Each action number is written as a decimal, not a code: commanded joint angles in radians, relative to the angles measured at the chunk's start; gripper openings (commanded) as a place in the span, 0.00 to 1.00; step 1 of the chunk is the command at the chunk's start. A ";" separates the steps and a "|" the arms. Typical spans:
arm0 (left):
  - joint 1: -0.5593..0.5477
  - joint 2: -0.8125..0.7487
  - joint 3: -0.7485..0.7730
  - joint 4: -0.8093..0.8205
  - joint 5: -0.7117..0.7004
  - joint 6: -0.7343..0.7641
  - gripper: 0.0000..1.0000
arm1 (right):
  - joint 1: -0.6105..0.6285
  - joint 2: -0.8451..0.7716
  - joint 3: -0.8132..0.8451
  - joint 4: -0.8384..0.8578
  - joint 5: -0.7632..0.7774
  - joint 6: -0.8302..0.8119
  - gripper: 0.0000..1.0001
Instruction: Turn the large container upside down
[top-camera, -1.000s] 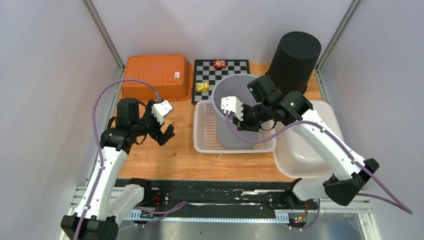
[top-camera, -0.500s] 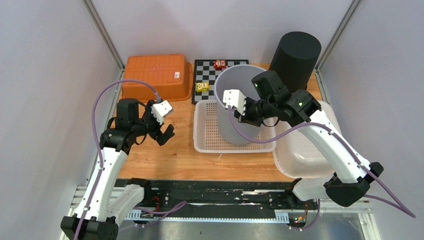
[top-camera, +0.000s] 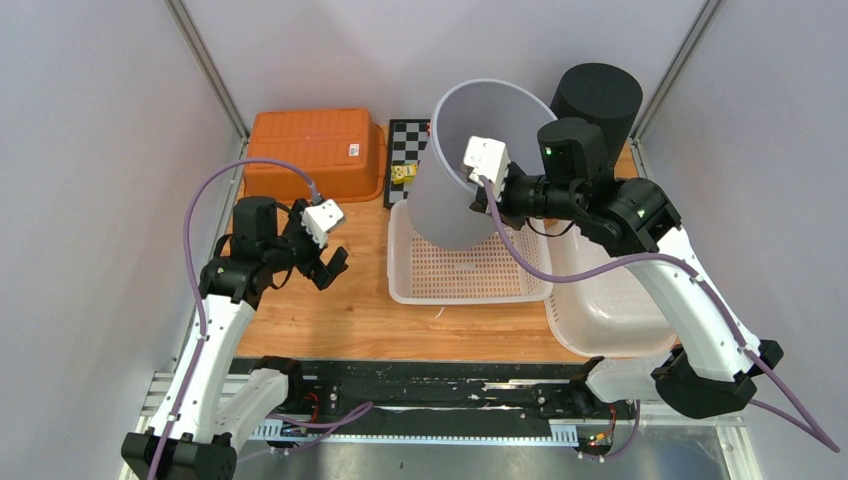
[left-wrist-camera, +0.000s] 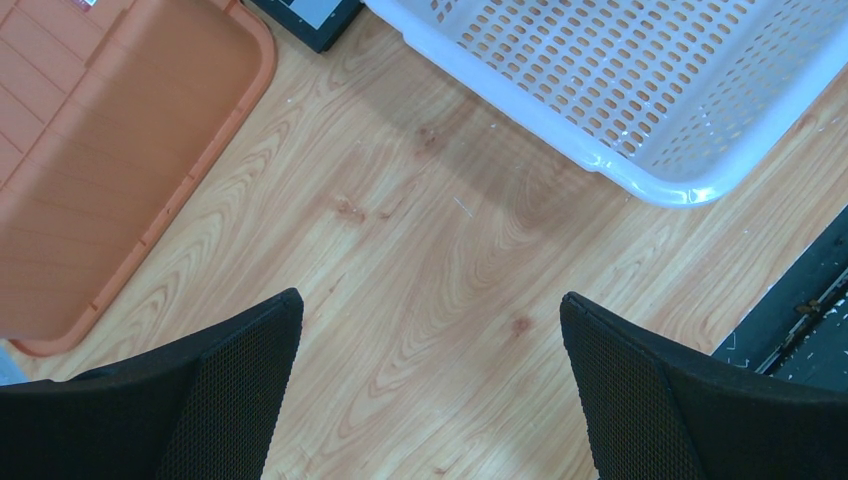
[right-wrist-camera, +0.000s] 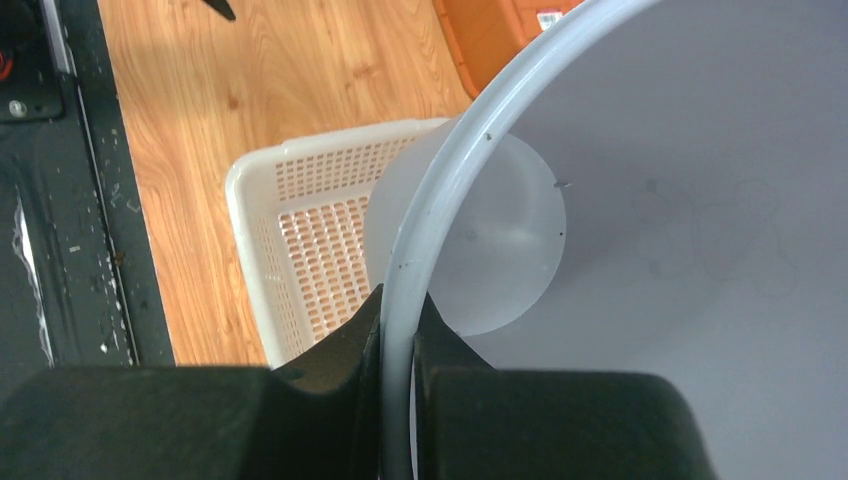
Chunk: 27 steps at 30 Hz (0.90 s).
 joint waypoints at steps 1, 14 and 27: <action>-0.001 -0.014 -0.010 0.019 -0.004 -0.013 1.00 | 0.016 -0.010 0.070 0.124 -0.030 0.064 0.02; -0.001 -0.034 0.004 0.071 -0.085 -0.060 1.00 | 0.019 0.137 0.234 0.183 -0.124 0.209 0.02; 0.085 0.119 0.394 -0.026 -0.315 -0.207 1.00 | 0.037 0.345 0.379 0.314 -0.214 0.431 0.02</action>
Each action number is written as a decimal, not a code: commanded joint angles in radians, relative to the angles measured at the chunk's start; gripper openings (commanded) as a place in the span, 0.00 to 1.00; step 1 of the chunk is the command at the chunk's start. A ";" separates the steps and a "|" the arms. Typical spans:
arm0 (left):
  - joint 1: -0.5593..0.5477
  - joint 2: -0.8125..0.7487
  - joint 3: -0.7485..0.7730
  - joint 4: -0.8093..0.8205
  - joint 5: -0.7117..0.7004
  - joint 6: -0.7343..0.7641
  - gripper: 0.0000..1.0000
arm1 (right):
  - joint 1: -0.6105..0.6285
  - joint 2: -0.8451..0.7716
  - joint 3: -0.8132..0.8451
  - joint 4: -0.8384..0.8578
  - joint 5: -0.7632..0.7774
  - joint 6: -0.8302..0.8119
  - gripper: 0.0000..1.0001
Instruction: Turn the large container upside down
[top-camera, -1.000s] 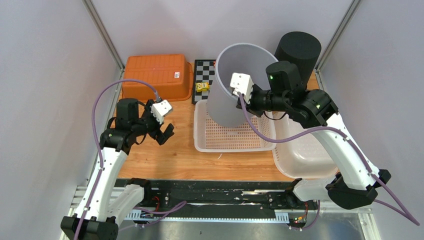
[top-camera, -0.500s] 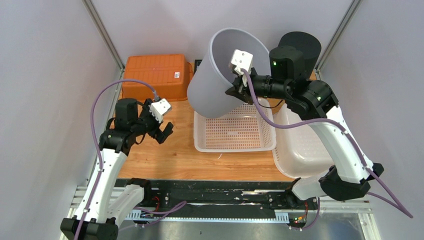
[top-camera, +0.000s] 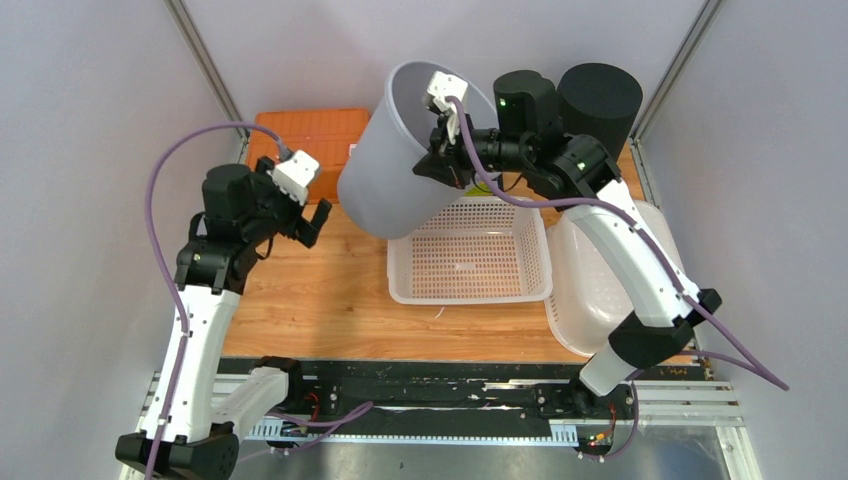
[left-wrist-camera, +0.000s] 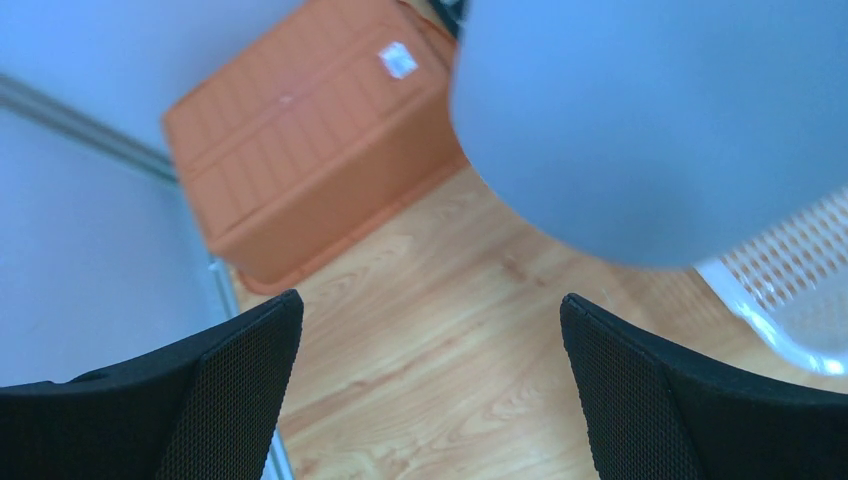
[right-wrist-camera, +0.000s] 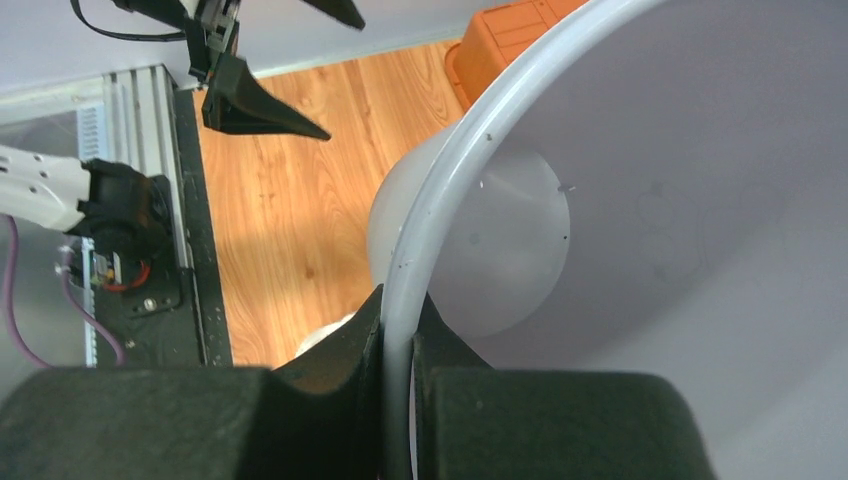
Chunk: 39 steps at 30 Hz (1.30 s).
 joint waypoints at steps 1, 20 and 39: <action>0.089 0.058 0.137 -0.061 -0.077 -0.107 1.00 | 0.035 0.058 0.091 0.129 -0.063 0.106 0.02; 0.561 0.045 0.081 -0.097 0.133 -0.258 1.00 | 0.121 0.300 0.147 0.285 -0.349 0.336 0.02; 0.589 -0.124 0.106 -0.151 0.028 -0.217 1.00 | 0.265 0.582 0.128 0.501 -0.546 0.511 0.02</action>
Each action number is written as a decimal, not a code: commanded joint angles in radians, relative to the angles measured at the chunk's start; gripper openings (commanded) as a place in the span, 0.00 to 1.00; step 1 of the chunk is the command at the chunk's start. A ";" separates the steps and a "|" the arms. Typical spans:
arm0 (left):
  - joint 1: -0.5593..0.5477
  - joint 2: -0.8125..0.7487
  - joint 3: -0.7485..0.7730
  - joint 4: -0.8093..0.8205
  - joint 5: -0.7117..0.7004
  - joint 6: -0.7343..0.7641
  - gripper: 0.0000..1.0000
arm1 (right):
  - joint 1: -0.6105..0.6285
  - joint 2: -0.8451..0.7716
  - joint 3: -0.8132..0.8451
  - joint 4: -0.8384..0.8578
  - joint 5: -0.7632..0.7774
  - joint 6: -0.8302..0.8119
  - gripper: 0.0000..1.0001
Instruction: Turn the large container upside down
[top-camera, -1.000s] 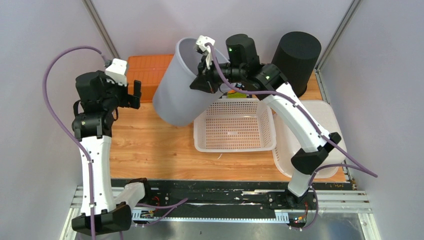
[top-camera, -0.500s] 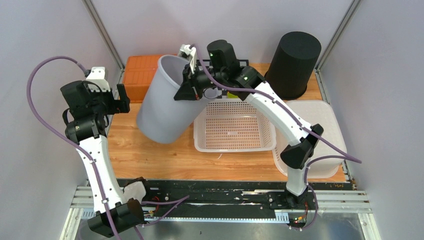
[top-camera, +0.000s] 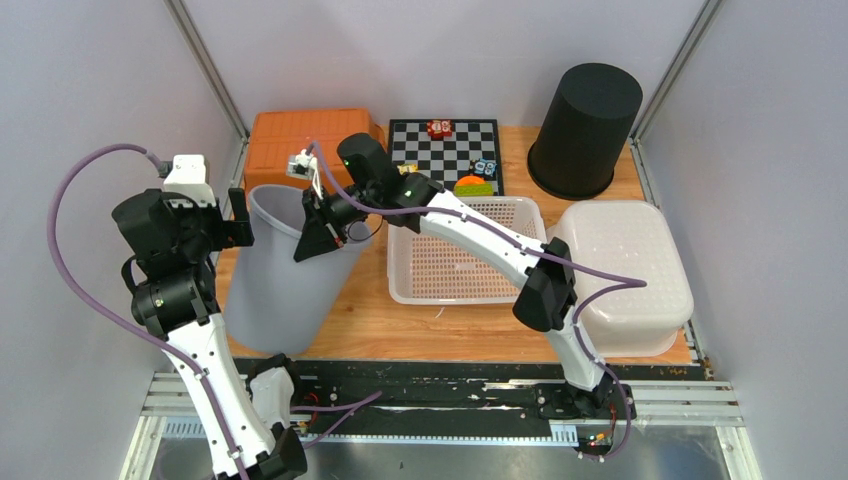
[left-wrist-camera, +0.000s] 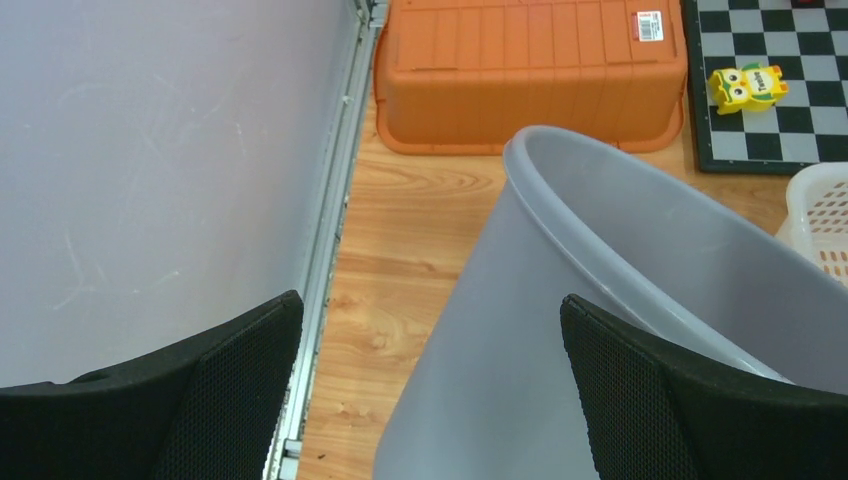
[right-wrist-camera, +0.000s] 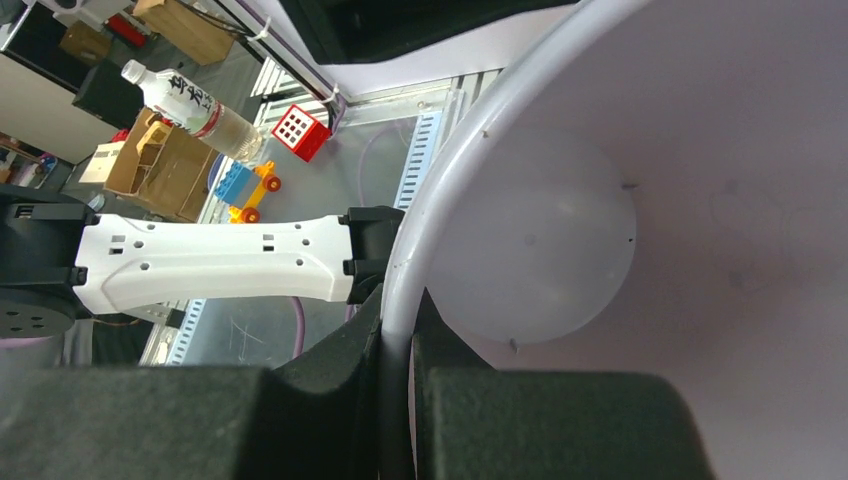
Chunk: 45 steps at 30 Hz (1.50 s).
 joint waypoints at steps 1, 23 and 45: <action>0.008 0.001 0.043 -0.018 0.003 -0.011 1.00 | 0.009 0.039 0.006 0.091 -0.087 0.064 0.02; 0.007 -0.006 -0.063 0.061 0.162 -0.037 1.00 | -0.117 0.106 -0.330 0.510 -0.202 0.399 0.25; 0.007 0.017 -0.203 0.109 0.314 0.067 1.00 | -0.168 -0.436 -0.547 -0.631 0.301 -0.860 0.82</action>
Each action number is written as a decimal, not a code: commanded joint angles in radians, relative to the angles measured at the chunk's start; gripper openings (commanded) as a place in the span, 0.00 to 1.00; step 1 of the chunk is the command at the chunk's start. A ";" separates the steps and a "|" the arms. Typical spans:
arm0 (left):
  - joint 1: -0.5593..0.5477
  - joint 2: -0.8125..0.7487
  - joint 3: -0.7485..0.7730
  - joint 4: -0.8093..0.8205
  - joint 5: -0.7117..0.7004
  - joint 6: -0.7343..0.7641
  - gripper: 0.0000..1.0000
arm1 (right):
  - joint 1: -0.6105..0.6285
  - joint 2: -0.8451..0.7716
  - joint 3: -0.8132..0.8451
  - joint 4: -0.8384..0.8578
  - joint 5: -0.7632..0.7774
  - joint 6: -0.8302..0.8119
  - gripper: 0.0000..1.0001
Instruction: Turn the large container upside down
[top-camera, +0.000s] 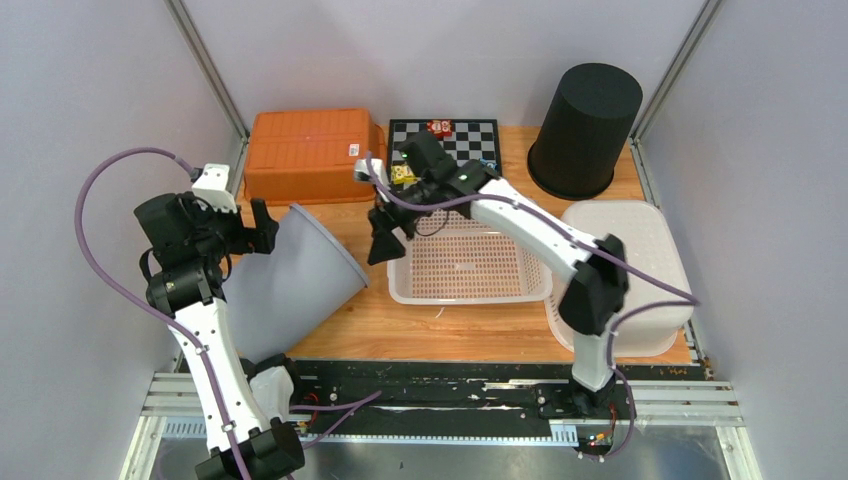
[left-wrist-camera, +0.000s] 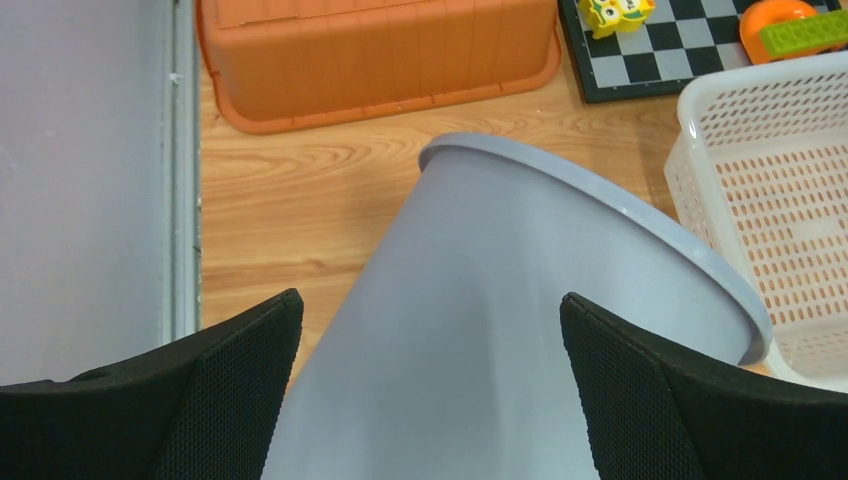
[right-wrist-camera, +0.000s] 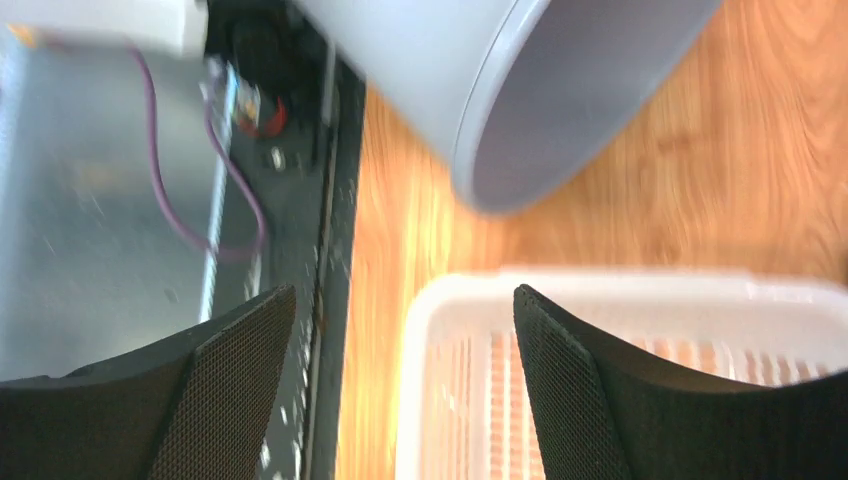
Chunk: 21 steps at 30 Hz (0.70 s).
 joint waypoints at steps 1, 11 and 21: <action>0.006 -0.013 -0.026 0.027 0.067 0.042 1.00 | 0.014 -0.170 -0.231 -0.282 0.217 -0.408 0.82; 0.005 -0.012 -0.060 0.033 0.120 0.048 1.00 | 0.126 -0.394 -0.684 -0.162 0.464 -0.490 0.80; 0.006 -0.010 -0.067 0.027 0.126 0.046 1.00 | 0.151 -0.333 -0.734 -0.043 0.656 -0.465 0.70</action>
